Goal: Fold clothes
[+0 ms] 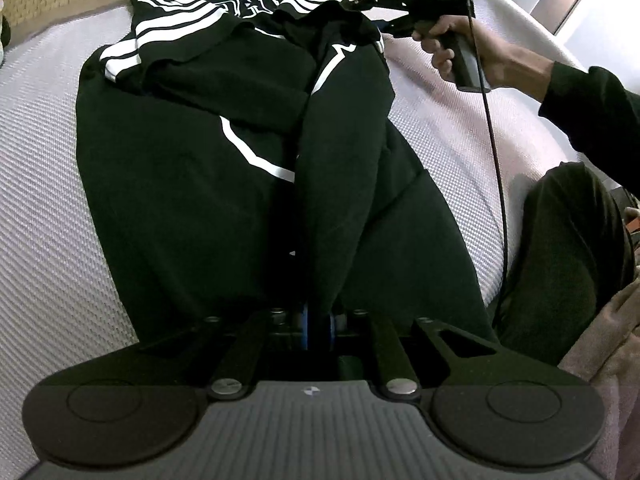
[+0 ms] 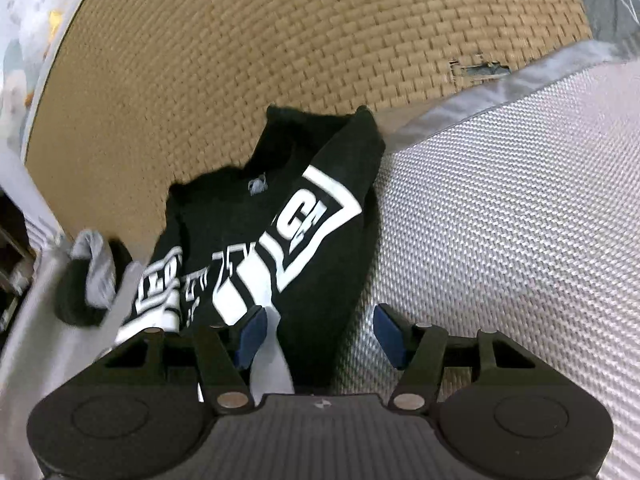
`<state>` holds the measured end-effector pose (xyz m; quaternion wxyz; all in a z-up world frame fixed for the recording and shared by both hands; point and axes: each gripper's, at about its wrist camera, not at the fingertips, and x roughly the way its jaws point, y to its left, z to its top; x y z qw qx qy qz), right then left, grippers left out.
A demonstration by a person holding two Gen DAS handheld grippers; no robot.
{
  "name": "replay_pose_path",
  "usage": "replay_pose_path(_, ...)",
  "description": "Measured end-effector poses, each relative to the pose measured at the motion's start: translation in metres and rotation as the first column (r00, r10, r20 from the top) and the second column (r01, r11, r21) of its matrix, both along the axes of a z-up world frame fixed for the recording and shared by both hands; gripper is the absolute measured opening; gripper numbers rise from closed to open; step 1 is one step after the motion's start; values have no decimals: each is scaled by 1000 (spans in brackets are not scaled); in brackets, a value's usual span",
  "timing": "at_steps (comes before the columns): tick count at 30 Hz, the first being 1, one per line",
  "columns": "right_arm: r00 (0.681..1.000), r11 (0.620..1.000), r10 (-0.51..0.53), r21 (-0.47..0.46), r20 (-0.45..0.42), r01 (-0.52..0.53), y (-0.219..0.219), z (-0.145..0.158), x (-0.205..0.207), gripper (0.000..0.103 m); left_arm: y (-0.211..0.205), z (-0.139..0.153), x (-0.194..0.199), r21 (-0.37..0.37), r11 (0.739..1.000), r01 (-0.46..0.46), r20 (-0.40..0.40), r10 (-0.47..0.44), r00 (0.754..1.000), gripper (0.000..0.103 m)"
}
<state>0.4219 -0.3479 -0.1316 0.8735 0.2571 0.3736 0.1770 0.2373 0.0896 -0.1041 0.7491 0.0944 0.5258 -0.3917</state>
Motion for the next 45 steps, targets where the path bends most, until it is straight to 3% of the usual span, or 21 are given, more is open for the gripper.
replay_pose_path(3, 1000, 999, -22, 24, -6, 22, -1, -1, 4, 57, -1, 0, 0, 0, 1000, 3, -3, -3, 1000, 11)
replay_pose_path(4, 1000, 999, -29, 29, -9, 29, -1, -2, 6, 46, -1, 0, 0, 1, 1000, 5, -2, -5, 1000, 11)
replay_pose_path(5, 1000, 999, -25, 33, -18, 25, 0, -1, 7, 27, -1, 0, 0, 1, 1000, 6, -3, -6, 1000, 11)
replay_pose_path(6, 999, 999, -16, 34, -28, 17, 3, -1, 8, 23, -1, 0, 0, 1, 1000, 6, -3, -6, 1000, 11)
replay_pose_path(13, 994, 996, -16, -89, 109, 25, 28, 37, 2, 13, 2, 6, -7, -12, 1000, 25, 26, -24, 999, 10)
replay_pose_path(17, 987, 977, 53, -212, 154, -20, 58, 80, 13, 13, 4, 17, -16, -35, 999, 37, 60, -35, 998, 6)
replay_pose_path(21, 974, 930, 166, -353, 153, -103, 107, 116, 31, 13, 11, 29, -22, -71, 997, 36, 70, -31, 997, 5)
replay_pose_path(25, 953, 895, 262, -409, 154, -180, 160, 137, 50, 13, 23, 42, -30, -94, 995, 18, 88, -10, 996, 5)
replay_pose_path(30, 939, 869, 326, -426, 108, -253, 223, 140, 81, 13, 50, 50, -33, -115, 991, -71, 62, 78, 995, 5)
replay_pose_path(32, 939, 855, 339, -436, 60, -281, 252, 131, 94, 15, 55, 48, -33, -76, 993, -95, 64, 100, 993, 5)
replay_pose_path(36, 917, 793, 393, -482, -61, -372, 299, 102, 111, 26, 52, 26, -27, 29, 995, -100, -3, 101, 995, 6)
replay_pose_path(38, 907, 794, 416, -459, -68, -399, 301, 104, 110, 28, 47, 19, -26, 58, 994, -87, -18, 88, 996, 8)
replay_pose_path(42, 889, 835, 455, -370, 49, -407, 275, 140, 93, 34, 42, 12, -22, 81, 994, -79, -35, 82, 996, 10)
replay_pose_path(44, 885, 849, 457, -341, 92, -403, 262, 156, 86, 54, 41, 13, -19, 73, 994, -87, -37, 90, 995, 10)
replay_pose_path(45, 891, 853, 445, -348, 92, -389, 256, 161, 83, 54, 41, 14, -19, 68, 994, -88, -35, 91, 995, 12)
